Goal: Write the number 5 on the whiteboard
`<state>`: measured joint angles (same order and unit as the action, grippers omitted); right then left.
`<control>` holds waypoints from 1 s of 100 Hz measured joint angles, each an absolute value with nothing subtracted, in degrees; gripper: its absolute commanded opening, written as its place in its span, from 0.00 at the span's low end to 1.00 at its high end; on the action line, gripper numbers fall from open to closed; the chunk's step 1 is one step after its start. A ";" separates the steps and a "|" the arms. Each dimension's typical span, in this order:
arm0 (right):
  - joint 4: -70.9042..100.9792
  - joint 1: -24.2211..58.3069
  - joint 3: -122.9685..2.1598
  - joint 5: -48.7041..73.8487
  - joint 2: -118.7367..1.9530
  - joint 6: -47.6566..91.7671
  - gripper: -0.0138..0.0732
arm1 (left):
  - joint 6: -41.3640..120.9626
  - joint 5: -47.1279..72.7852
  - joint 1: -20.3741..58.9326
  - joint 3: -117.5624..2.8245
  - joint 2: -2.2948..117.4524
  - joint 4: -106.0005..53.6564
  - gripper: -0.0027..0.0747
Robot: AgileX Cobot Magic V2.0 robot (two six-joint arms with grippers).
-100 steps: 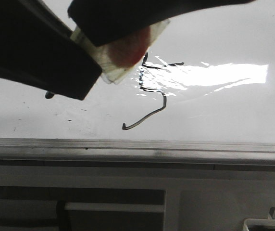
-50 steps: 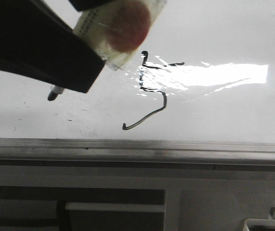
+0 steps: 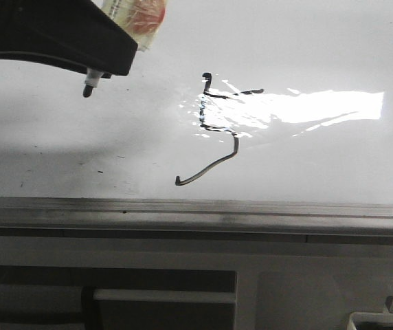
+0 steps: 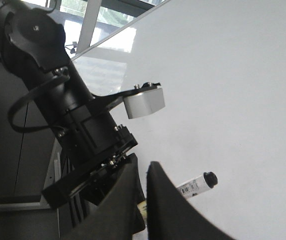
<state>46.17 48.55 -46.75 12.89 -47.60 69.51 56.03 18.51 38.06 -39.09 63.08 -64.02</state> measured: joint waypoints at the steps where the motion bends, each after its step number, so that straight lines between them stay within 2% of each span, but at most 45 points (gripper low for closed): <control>1: 46.17 48.55 -46.58 12.60 -47.47 69.51 0.09 | 55.75 18.20 38.06 -39.07 63.19 -64.14 0.01; 20: 46.61 48.55 -44.19 10.81 -46.02 69.19 0.09 | 50.49 11.98 39.36 -38.12 66.77 -66.87 0.01; 58: 47.21 48.55 -42.50 8.69 -46.02 69.15 0.09 | 49.52 -6.53 48.84 -38.12 74.89 -75.07 0.01; 100: 47.21 48.55 -42.50 6.87 -46.02 69.06 0.09 | 49.24 -7.06 51.65 -39.12 79.82 -77.14 0.01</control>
<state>47.21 48.55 -42.50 6.87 -46.02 69.06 49.24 -7.06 51.65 -39.12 79.82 -77.14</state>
